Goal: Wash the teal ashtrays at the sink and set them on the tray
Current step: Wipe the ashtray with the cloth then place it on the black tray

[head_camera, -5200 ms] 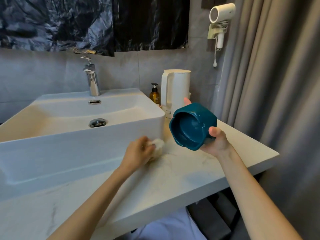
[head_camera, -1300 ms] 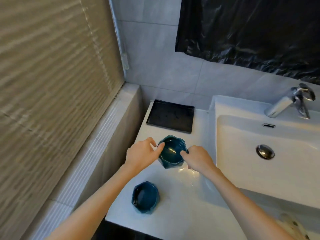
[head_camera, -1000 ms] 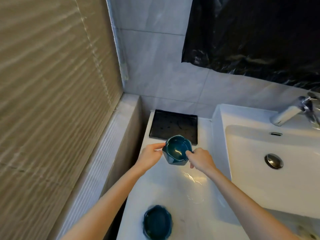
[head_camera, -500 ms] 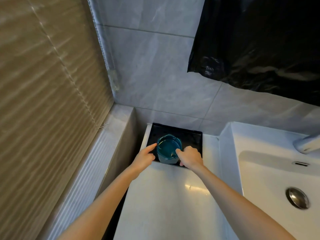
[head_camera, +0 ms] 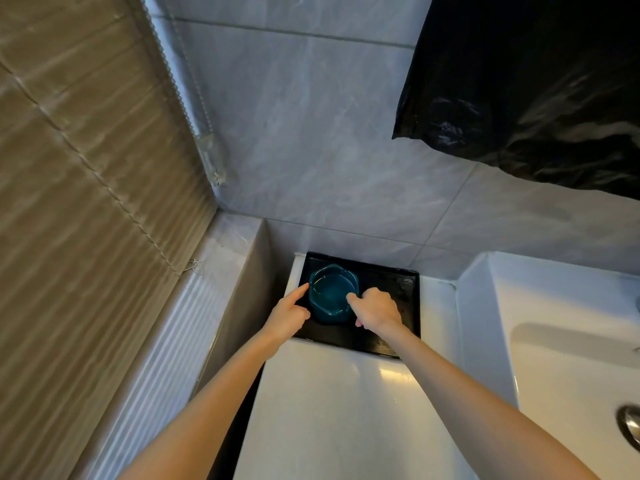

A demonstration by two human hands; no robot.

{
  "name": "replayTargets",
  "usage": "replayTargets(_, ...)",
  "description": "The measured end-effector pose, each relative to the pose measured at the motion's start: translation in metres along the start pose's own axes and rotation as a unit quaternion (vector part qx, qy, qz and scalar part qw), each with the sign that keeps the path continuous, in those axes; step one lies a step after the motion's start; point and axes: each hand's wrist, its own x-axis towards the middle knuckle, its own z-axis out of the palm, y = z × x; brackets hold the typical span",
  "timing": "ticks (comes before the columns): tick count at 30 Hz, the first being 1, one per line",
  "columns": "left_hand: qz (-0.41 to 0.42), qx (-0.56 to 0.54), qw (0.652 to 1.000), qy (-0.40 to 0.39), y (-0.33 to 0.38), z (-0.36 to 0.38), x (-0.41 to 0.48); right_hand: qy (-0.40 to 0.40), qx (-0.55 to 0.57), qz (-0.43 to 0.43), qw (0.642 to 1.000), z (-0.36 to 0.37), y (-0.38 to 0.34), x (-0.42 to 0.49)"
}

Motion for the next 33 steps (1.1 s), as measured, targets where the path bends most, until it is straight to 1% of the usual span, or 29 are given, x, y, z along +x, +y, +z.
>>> replayTargets(3, 0.009, 0.009, 1.0, 0.0, -0.001, 0.001, 0.002, -0.005, 0.014, -0.002, 1.0, 0.004, 0.002, 0.004)
replayTargets(5, 0.013, 0.016, 1.0, 0.001, -0.001, 0.001, 0.001, -0.028, 0.032, 0.007, 0.999, 0.004, 0.004, 0.005)
replayTargets(7, 0.03, 0.036, 0.999, 0.024, -0.004, 0.0, -0.002, -0.039, 0.019, 0.006, 0.999, 0.001, 0.005, 0.002)
replayTargets(8, 0.048, 0.065, 0.996, 0.05, -0.008, 0.0, -0.003, -0.019, -0.004, -0.008, 1.0, -0.002, 0.008, 0.0)
replayTargets(9, 0.069, 0.101, 0.989, 0.079, -0.013, -0.001, -0.005, 0.013, -0.017, -0.034, 0.999, -0.004, 0.011, -0.004)
replayTargets(10, 0.09, 0.133, 0.981, 0.106, -0.017, -0.002, -0.006, 0.032, -0.003, -0.075, 0.997, -0.006, 0.014, -0.008)
replayTargets(12, 0.104, 0.166, 0.973, 0.125, -0.027, -0.005, -0.009, 0.016, 0.021, -0.182, 0.983, -0.009, 0.018, -0.018)
replayTargets(14, 0.092, 0.176, 0.974, 0.113, -0.038, -0.007, -0.01, -0.018, -0.032, -0.251, 0.967, -0.009, 0.02, -0.023)
replayTargets(15, 0.083, 0.176, 0.975, 0.108, -0.043, -0.007, -0.011, -0.016, -0.054, -0.267, 0.962, -0.006, 0.021, -0.022)
replayTargets(19, 0.062, 0.155, 0.978, 0.126, -0.055, -0.007, -0.01, 0.062, -0.076, -0.262, 0.96, 0.006, 0.019, -0.014)
replayTargets(21, 0.064, 0.16, 0.976, 0.131, -0.055, -0.006, -0.009, 0.089, -0.082, -0.253, 0.96, 0.011, 0.017, -0.011)
replayTargets(26, 0.075, 0.178, 0.969, 0.151, -0.056, -0.003, -0.01, 0.113, -0.066, -0.24, 0.962, 0.018, 0.009, -0.01)
replayTargets(33, 0.078, 0.194, 0.964, 0.162, -0.056, -0.001, -0.011, 0.114, -0.067, -0.224, 0.965, 0.017, 0.0, -0.001)
